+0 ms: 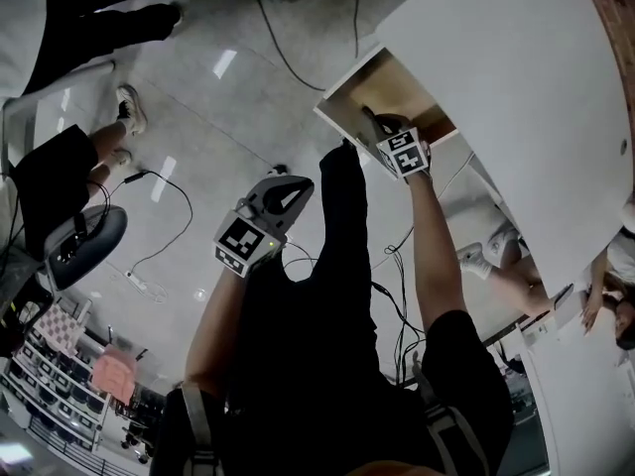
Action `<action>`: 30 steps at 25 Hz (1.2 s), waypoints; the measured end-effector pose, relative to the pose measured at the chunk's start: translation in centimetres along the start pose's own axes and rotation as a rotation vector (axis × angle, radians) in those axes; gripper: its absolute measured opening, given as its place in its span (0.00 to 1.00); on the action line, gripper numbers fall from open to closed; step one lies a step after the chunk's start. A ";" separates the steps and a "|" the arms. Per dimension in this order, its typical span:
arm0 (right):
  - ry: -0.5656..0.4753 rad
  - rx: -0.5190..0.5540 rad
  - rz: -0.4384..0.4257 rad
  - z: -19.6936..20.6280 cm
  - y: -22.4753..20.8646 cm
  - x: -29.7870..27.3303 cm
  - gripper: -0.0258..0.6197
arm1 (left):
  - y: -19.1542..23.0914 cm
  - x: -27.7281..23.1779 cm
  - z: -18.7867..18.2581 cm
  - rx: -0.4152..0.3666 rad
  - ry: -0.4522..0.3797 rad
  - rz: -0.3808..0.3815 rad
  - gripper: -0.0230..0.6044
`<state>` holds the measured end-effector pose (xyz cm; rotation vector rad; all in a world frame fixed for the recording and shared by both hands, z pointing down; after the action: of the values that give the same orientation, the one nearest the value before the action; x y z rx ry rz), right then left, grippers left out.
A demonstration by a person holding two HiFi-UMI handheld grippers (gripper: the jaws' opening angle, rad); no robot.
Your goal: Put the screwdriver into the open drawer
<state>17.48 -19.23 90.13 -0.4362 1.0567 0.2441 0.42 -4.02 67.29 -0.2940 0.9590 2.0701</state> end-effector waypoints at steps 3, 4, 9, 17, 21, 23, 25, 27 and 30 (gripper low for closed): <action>-0.067 -0.079 0.003 -0.3 1.6 3.2 0.13 | -0.7 0.9 -0.9 -0.035 0.007 0.008 0.07; -0.084 -0.096 0.005 -0.2 2.3 4.4 0.13 | -1.1 1.2 -1.3 -0.046 0.008 0.013 0.07; -0.130 -0.111 0.033 0.1 6.2 10.3 0.13 | -3.0 2.5 -3.8 -0.122 0.011 0.069 0.07; -0.234 -0.115 0.121 -0.5 12.4 19.1 0.13 | -5.6 4.5 -6.2 -0.239 0.013 0.152 0.07; -0.291 -0.134 0.154 -0.6 15.9 22.4 0.13 | -6.8 5.5 -6.2 -0.281 0.024 0.181 0.07; -0.315 -0.152 0.171 -0.4 17.8 23.8 0.13 | -7.3 6.3 -6.0 -0.298 0.031 0.194 0.07; -0.338 -0.168 0.187 -0.4 19.6 24.9 0.13 | -7.7 7.0 -5.8 -0.311 0.037 0.207 0.07; -0.366 -0.181 0.205 -0.4 20.9 25.9 0.13 | -7.8 7.5 -5.5 -0.327 0.052 0.220 0.07; -0.418 -0.177 0.239 -0.7 22.0 27.1 0.13 | -8.0 8.0 -5.4 -0.347 0.076 0.236 0.07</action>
<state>21.08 -0.31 61.00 -0.3950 0.6763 0.6175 0.71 -0.26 55.35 -0.4597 0.7006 2.4593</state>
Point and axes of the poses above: the fingertips, and each gripper's own axes: x backward along the fingers, y to its left, z out of its underside, the point moved 6 cm from there along x, backward along the fingers, and after that the axes turned 1 degree about z, right-handed, at the moved point
